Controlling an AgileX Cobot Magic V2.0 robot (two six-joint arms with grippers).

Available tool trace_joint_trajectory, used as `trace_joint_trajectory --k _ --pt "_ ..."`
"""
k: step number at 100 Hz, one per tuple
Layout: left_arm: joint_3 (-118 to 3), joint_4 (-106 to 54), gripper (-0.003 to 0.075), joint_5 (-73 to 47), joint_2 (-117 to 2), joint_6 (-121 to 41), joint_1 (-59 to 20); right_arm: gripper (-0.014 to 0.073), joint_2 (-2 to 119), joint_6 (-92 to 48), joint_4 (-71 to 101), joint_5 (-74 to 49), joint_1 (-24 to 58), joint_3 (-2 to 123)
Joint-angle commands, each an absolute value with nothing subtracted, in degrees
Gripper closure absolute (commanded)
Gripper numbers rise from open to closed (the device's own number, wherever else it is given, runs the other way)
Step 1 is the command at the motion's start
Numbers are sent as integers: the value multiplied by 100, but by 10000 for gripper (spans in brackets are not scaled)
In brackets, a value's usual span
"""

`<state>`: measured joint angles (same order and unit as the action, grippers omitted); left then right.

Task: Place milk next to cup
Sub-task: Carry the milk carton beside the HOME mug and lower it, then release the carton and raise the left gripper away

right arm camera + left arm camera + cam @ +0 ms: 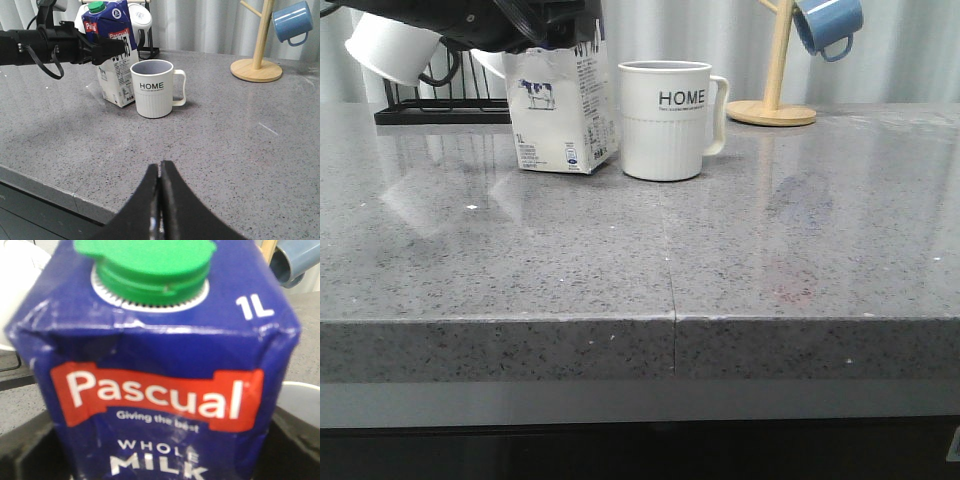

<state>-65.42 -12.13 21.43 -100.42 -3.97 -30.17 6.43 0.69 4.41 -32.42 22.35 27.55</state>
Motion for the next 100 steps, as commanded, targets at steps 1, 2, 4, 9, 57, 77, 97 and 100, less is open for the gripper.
trace_joint_trajectory --k 1,2,4,9,57,77,97,100 --pt "-6724 -1245 92 2450 -9775 -373 -3068 591 706 0 433 -2805 2212 2901" --pt "-6724 -1245 82 2450 -9775 -373 -3068 591 706 0 433 -2805 2212 2901" --pt "-6724 -1245 75 2450 -9775 -373 -3068 591 706 0 433 -2805 2212 2901" --pt "-6724 -1245 68 2450 -9758 -373 -3084 591 706 0 433 -2805 2212 2901" --pt "-6192 -1258 73 1986 -8854 -527 -3158 591 706 0 433 -2805 2212 2901" --pt "-5287 -1258 269 1986 -7852 -527 -3073 591 706 0 433 -2805 2212 2901" --pt "-4415 -1258 662 1986 -6669 -527 -2598 591 706 0 433 -2805 2212 2901" --pt "-4267 -1258 711 1986 -6462 -527 -2508 591 706 0 433 -2805 2212 2901"
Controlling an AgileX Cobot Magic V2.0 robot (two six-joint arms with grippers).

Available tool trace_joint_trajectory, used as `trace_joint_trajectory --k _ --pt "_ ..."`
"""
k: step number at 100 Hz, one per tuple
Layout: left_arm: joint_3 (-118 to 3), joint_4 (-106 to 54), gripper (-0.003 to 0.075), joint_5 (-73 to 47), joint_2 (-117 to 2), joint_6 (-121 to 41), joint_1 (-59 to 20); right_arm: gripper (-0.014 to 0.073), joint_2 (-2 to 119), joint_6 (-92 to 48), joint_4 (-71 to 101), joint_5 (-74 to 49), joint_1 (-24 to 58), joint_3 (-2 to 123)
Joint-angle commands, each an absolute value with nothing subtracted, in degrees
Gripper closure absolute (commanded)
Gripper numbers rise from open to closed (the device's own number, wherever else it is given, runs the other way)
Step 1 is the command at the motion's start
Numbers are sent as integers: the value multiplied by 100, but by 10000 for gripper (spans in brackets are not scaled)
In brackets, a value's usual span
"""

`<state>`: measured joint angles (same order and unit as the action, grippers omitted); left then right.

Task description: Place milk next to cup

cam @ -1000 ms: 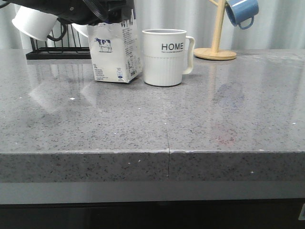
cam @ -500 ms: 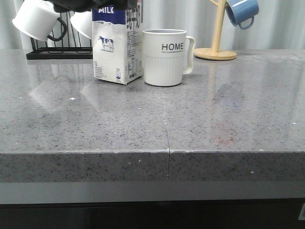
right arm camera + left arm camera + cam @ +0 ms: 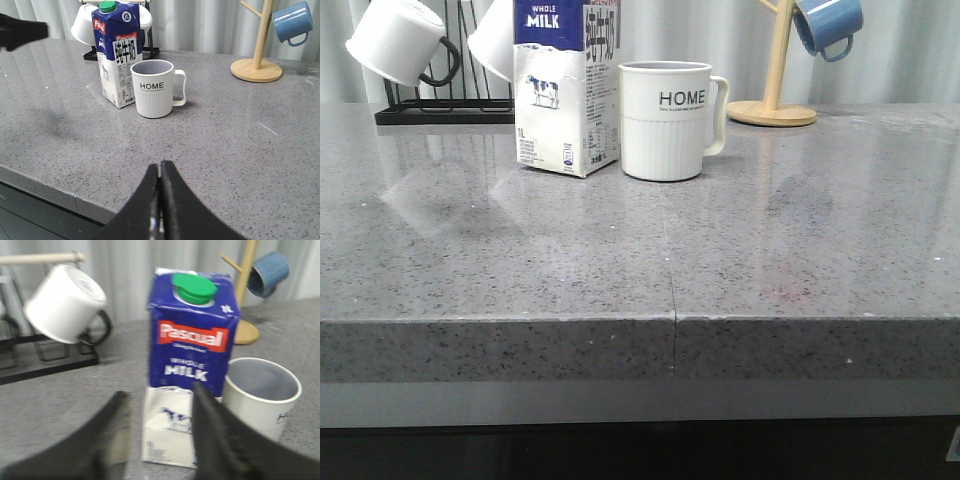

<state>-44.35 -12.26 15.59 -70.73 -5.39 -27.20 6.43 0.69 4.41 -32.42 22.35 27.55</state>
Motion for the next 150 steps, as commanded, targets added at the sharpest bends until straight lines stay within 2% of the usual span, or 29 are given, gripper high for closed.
trace_joint_trajectory --k 1,12,39,57,108,138,150 --pt "-4237 -1258 734 1986 -6421 -527 -2484 591 706 0 433 -2805 2212 2901" --pt "-3801 -1220 741 1802 -5758 -544 -2056 591 706 0 433 -2805 2212 2901" --pt "-3263 -1007 741 -53 -4378 -912 -899 591 706 0 433 -2805 2212 2901" --pt "-2959 -720 741 -1005 -3510 -978 -482 591 706 0 433 -2805 2212 2901" --pt "-1958 -894 741 -1624 -1460 -978 -403 591 706 0 433 -2805 2212 2901" --pt "-1245 -964 741 -1535 -669 -928 -381 591 706 0 433 -2805 2212 2901" --pt "-773 -998 741 -964 -436 -928 -381 591 706 0 433 -2805 2212 2901"
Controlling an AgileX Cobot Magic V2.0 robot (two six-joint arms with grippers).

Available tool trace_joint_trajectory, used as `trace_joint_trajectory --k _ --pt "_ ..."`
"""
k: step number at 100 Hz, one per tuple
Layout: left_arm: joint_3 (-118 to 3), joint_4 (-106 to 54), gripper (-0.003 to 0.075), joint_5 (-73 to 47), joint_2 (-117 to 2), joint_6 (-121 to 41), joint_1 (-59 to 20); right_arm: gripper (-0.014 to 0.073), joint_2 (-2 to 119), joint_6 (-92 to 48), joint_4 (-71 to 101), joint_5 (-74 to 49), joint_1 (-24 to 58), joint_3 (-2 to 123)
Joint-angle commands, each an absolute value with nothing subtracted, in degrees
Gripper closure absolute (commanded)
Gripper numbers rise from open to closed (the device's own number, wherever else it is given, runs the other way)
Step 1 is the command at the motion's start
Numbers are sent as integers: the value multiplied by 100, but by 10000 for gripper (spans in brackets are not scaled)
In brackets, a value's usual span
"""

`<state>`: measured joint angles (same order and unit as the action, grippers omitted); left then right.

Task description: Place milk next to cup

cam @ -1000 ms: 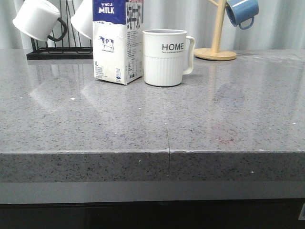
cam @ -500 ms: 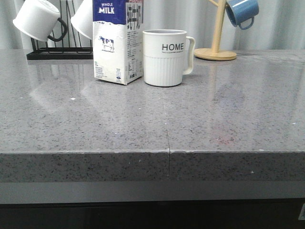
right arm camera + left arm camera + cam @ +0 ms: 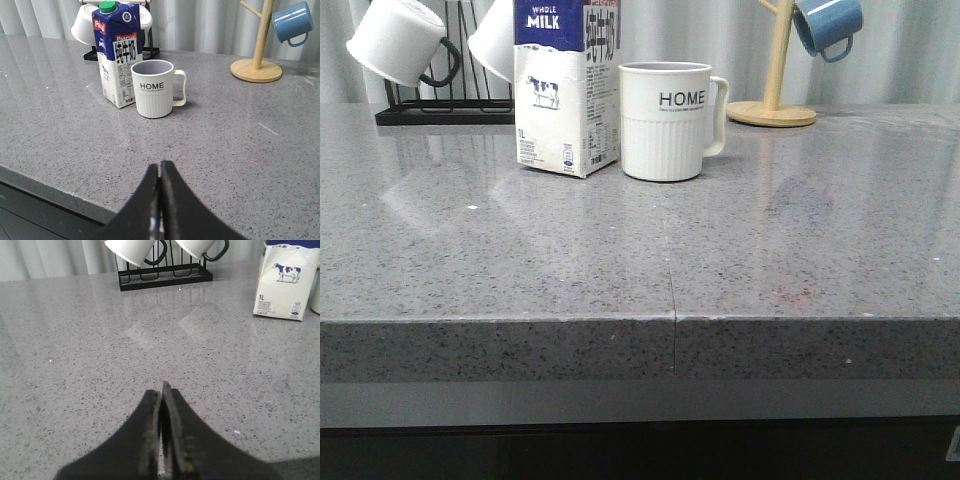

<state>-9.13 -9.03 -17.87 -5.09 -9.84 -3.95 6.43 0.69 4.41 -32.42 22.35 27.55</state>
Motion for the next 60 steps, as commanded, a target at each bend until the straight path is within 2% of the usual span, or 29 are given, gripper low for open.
trace_joint_trajectory --k 1,18,25,31,60 --pt "-743 -998 741 -888 -424 -928 -381 591 706 0 433 -2805 2212 2901" --pt "-35 0 741 -537 40 440 -229 591 706 0 433 -2805 2212 2901" --pt "289 0 741 -323 229 433 -146 591 706 0 433 -2805 2212 2901" --pt "212 0 741 -846 217 403 -127 591 712 0 433 -2803 2212 2901" --pt "259 0 741 -961 217 390 -127 591 724 0 433 -2803 2212 2901"
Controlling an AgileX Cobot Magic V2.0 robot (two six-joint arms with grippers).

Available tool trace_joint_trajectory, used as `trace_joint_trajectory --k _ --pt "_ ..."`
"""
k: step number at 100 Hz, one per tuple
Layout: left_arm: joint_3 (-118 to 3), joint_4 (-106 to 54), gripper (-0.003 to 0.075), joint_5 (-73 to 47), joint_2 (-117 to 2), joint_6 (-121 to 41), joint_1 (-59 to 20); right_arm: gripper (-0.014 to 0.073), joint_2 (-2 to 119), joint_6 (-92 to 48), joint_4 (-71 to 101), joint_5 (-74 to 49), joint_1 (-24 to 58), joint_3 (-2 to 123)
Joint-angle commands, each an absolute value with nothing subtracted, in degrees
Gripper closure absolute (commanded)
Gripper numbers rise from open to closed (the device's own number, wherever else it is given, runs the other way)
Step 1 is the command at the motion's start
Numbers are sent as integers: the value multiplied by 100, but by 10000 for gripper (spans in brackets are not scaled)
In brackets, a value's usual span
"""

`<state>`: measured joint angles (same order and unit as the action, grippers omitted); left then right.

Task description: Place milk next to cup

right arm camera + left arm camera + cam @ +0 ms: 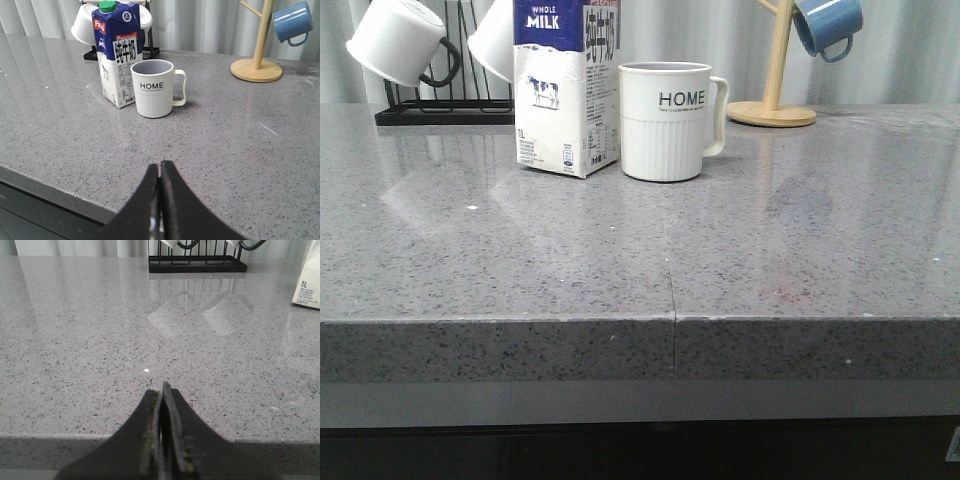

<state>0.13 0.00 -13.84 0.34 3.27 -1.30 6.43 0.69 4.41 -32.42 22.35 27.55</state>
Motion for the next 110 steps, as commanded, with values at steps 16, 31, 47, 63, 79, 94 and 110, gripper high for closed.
trace_joint_trajectory --k 16,31,47,63,79,94,110 --pt "259 0 741 -961 217 390 -127 591 724 0 433 -2803 2212 2901" --pt "259 0 741 -961 217 390 -127 591 724 0 433 -2803 2212 2901" --pt "259 0 741 -961 217 390 -127 591 724 0 433 -2803 2212 2901" --pt "259 0 741 -961 217 390 -127 591 725 0 436 -2803 2212 2901" --pt "259 0 741 -961 217 390 -127 591 725 0 438 -2774 2207 2880" --pt "259 0 741 -961 217 390 -127 591 725 38 438 -1703 1779 2299" --pt "259 0 741 -961 217 390 -127 591 725 38 427 -53 795 1318"
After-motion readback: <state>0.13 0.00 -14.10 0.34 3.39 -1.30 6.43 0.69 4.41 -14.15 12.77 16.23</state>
